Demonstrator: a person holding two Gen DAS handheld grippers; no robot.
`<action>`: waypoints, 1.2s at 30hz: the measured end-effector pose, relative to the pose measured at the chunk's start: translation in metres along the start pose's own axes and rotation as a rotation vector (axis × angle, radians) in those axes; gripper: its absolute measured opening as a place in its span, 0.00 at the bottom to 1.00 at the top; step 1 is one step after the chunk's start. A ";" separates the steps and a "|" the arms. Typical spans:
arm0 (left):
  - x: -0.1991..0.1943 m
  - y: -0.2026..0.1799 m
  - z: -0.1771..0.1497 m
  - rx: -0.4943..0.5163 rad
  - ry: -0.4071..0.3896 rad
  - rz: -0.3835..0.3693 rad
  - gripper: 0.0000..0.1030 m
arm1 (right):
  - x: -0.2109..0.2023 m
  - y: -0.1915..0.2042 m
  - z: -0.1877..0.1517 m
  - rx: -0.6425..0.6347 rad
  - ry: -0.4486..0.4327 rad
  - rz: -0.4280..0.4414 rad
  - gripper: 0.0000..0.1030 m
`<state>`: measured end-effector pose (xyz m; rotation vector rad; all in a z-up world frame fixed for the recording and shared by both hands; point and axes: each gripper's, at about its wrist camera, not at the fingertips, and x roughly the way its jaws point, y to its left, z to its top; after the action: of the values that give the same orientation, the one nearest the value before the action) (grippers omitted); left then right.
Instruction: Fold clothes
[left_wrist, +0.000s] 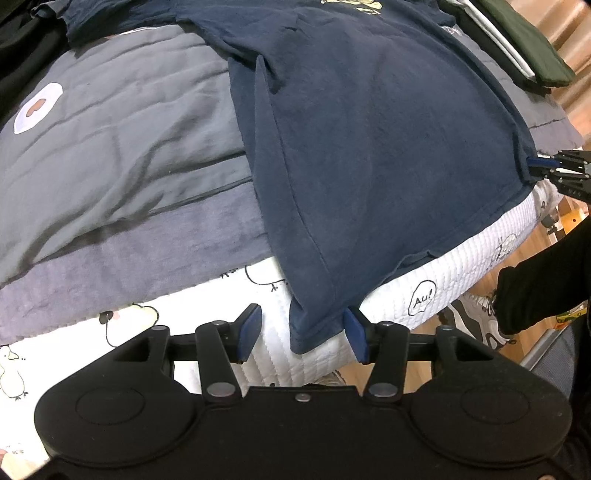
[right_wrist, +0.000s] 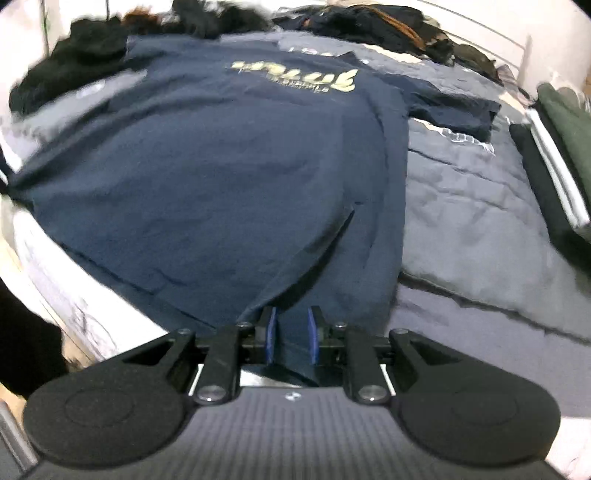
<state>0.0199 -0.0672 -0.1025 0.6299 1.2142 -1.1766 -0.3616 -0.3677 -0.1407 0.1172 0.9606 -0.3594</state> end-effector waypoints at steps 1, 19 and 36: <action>-0.001 0.000 0.000 0.001 -0.005 0.003 0.48 | 0.001 0.003 0.000 -0.018 0.004 -0.005 0.17; -0.026 -0.152 0.033 0.029 -0.421 -0.406 0.54 | 0.011 -0.001 -0.003 0.075 0.041 0.007 0.00; 0.025 -0.179 0.035 -0.020 -0.381 -0.414 0.57 | -0.031 -0.025 -0.013 0.178 -0.053 0.031 0.05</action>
<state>-0.1339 -0.1652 -0.0800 0.1226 1.0503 -1.5447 -0.3970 -0.3801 -0.1215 0.2830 0.8729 -0.4168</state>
